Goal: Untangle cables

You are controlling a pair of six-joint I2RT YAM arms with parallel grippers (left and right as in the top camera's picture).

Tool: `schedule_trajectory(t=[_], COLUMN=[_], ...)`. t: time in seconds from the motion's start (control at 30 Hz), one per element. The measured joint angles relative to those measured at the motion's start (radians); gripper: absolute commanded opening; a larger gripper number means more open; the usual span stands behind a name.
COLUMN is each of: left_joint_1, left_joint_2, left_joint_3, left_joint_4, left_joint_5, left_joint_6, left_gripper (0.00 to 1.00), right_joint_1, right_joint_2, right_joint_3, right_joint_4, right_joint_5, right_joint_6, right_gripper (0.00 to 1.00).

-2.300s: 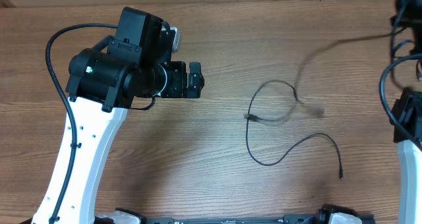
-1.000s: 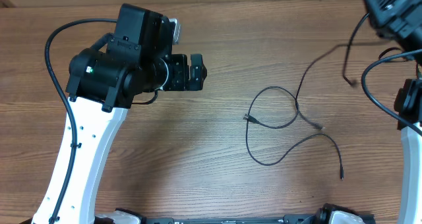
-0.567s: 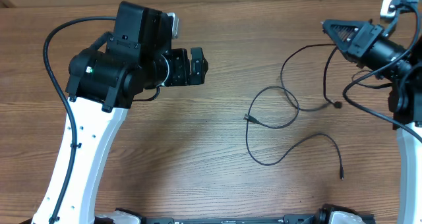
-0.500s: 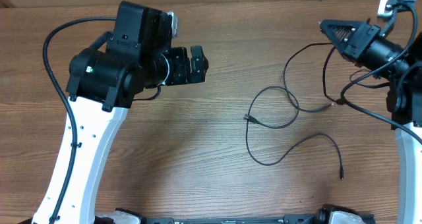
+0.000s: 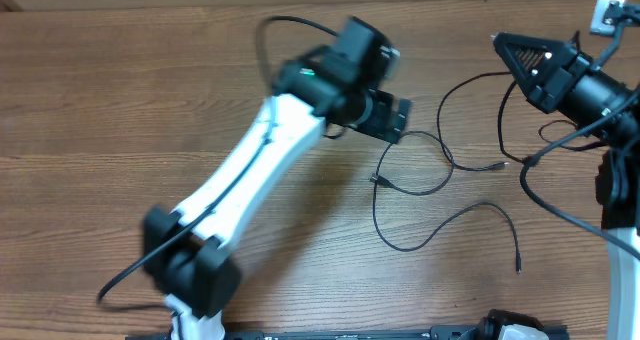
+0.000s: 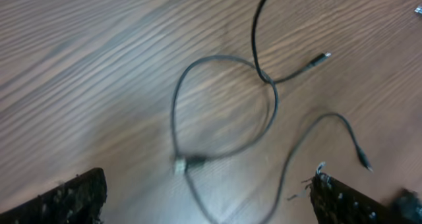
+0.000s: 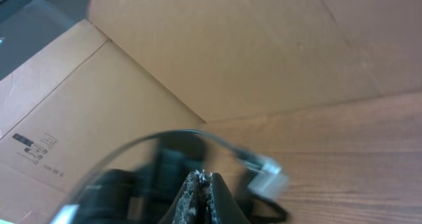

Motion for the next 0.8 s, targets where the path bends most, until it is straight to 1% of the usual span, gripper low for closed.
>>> schedule_trajectory(t=[0.03,0.13,0.37,0.4,0.43,0.47,0.5,0.53,0.6,0.67,0.73,0.8], left_joint_1=[-0.006,-0.024,-0.05,-0.055,-0.062,-0.069,-0.076,-0.082,-0.09,-0.096,-0.092,-0.073], left_joint_2=[0.021,0.123,0.32,0.336,0.355,0.371,0.386,0.399,0.42,0.426,0.426,0.42], left_joint_3=[0.0,-0.002,-0.002,-0.002,-0.003,-0.003,-0.003,-0.003,-0.003,-0.003,-0.003,-0.002], left_joint_4=[0.022,0.179,0.48,0.502,0.523,0.547,0.572,0.596,0.642,0.65,0.631,0.572], left_joint_5=[0.004,0.057,0.299,0.318,0.335,0.348,0.359,0.368,0.377,0.378,0.378,0.378], left_joint_6=[0.003,0.019,0.037,0.039,0.04,0.044,0.044,0.043,0.044,0.043,0.043,0.043], left_gripper=[0.99,1.0,0.99,0.93,0.82,0.56,0.27,0.05,0.04,0.04,0.04,0.04], right_joint_1=[-0.01,-0.029,-0.032,-0.032,-0.032,-0.032,-0.032,-0.032,-0.032,-0.032,-0.032,-0.032], right_joint_2=[-0.011,-0.032,-0.04,-0.04,-0.04,-0.04,-0.04,-0.04,-0.04,-0.04,-0.04,-0.04], right_joint_3=[0.0,0.0,0.0,0.0,0.0,0.0,0.0,0.0,0.0,0.0,0.0,0.0], right_joint_4=[0.001,0.001,0.001,0.001,0.002,0.001,0.001,0.0,-0.004,-0.021,-0.048,-0.087], right_joint_5=[-0.005,-0.009,-0.034,-0.037,-0.039,-0.039,-0.041,-0.043,-0.046,-0.046,-0.047,-0.044], right_joint_6=[0.0,0.0,-0.001,-0.001,0.0,-0.001,-0.001,-0.001,-0.002,-0.003,-0.012,-0.037], right_gripper=[0.04,0.04,0.04,0.04,0.04,0.04,0.04,0.04,0.04,0.04,0.04,0.04])
